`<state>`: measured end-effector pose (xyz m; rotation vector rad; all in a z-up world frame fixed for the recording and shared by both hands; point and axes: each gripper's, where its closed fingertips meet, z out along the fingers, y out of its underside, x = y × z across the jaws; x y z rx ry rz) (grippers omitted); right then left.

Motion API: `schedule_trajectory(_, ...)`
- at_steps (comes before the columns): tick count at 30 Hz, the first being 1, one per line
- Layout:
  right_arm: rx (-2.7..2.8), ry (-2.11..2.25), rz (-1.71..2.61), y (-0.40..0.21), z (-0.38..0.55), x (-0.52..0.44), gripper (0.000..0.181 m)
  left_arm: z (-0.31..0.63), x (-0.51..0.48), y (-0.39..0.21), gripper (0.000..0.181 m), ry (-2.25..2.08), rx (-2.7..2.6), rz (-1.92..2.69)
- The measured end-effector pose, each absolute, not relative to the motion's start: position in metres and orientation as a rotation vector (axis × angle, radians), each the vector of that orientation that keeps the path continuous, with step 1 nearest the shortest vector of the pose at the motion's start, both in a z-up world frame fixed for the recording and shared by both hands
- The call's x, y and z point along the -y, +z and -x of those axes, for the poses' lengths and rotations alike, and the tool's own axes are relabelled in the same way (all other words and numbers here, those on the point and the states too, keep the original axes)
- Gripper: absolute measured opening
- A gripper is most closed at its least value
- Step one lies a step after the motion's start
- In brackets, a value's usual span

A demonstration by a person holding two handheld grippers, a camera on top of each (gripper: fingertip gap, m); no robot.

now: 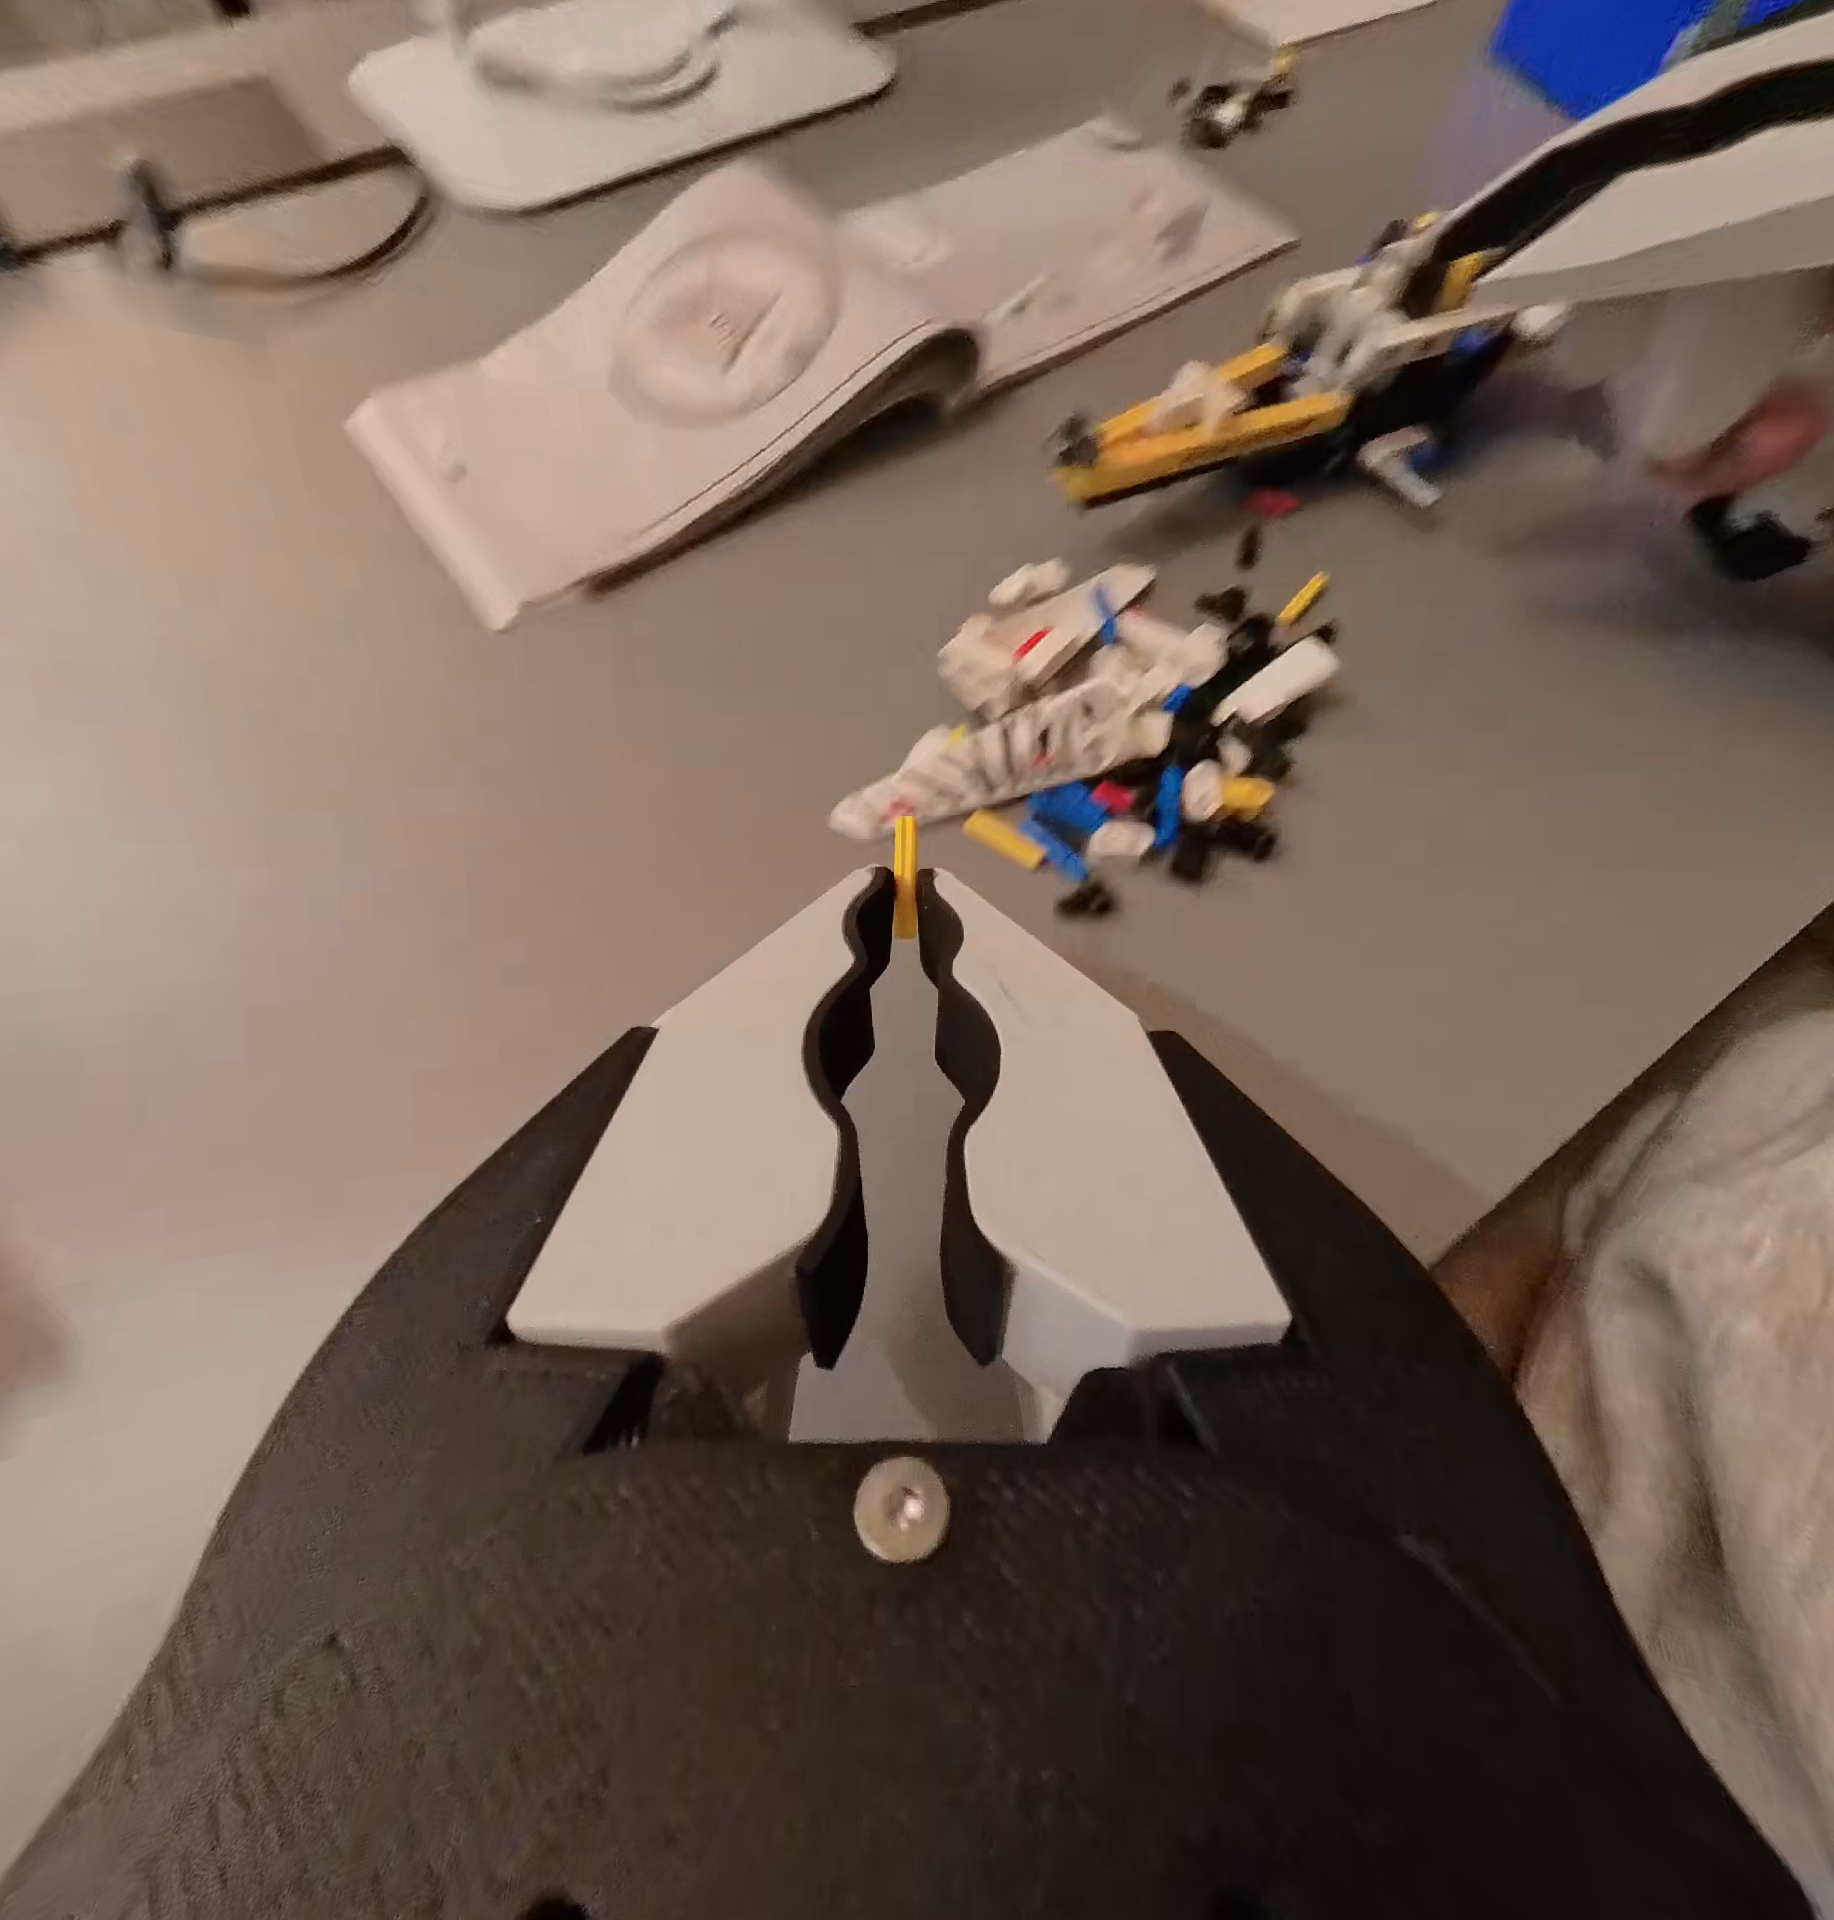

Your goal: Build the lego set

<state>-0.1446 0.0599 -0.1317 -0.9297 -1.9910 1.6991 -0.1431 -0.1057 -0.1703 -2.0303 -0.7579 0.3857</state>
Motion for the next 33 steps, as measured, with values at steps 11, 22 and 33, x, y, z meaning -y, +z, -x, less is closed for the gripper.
schedule_trajectory(11, 1.708, 1.941, 0.973, -0.115, 0.136, -0.084, 0.013, 0.167, -0.013, -0.206, 0.004, 0.318, 0.483, 2.27)
schedule_trajectory(22, 1.684, 1.909, 0.99, -0.118, 0.133, -0.092, 0.014, 0.204, -0.009, -0.162, 0.03, 0.206, 0.675, 1.843)
schedule_trajectory(33, 1.69, 1.803, 1.014, -0.124, 0.142, -0.092, 0.015, 0.233, 0.056, -0.114, 0.017, 0.233, 0.816, 1.273)
